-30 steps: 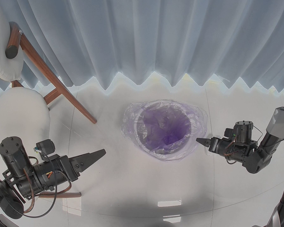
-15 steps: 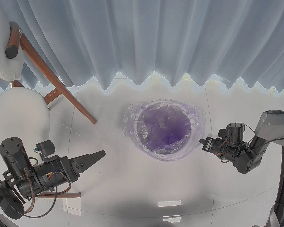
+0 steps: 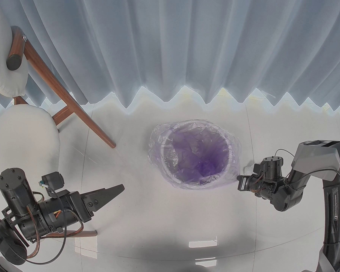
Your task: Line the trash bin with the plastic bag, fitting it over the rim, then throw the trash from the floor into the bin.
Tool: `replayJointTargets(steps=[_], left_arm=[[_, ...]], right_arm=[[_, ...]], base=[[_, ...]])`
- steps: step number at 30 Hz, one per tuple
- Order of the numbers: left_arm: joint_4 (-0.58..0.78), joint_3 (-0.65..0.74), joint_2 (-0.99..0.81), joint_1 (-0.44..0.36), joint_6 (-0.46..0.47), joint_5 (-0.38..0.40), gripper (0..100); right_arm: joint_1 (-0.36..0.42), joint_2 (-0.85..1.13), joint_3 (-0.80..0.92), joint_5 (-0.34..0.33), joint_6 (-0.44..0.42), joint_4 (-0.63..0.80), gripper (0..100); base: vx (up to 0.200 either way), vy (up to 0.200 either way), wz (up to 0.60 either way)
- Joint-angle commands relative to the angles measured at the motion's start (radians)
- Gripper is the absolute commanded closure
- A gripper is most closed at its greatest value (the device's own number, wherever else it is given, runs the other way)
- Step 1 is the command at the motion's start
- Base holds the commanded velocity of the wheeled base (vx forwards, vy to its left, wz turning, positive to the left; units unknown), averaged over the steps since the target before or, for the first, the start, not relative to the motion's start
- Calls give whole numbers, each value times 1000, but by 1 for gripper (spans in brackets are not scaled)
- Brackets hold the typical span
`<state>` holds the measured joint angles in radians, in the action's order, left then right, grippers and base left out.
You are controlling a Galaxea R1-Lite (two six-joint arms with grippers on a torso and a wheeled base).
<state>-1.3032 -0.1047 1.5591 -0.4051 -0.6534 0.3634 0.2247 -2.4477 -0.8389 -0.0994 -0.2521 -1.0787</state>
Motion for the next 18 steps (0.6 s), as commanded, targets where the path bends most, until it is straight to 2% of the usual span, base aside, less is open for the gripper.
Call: replayJointTargets(steps=[1, 7, 12, 13, 16, 18], left_arm=[[1, 16, -16, 0, -2, 0, 0], [2, 16, -27, 0, 0, 0, 0], [7, 36, -51, 0, -2, 0, 0], [7, 39, -53, 0, -2, 2, 0], [7, 45, -59, 0, -3, 2, 0], [9, 45, -65, 0, -5, 2, 0]], right_arm=[[1, -94, -69, 7, 48, 13, 100], [4, -106, -146, 23, 70, 128, 100], [-1, -88, -163, 26, 67, 148, 100], [-1, -77, -160, 26, 63, 146, 0], [1, -27, -132, 24, 45, 134, 0], [1, 81, -51, 23, 16, 106, 0]], base=[[0, 0, 0], [0, 0, 0], [0, 0, 0], [0, 0, 0], [0, 0, 0], [0, 0, 0]])
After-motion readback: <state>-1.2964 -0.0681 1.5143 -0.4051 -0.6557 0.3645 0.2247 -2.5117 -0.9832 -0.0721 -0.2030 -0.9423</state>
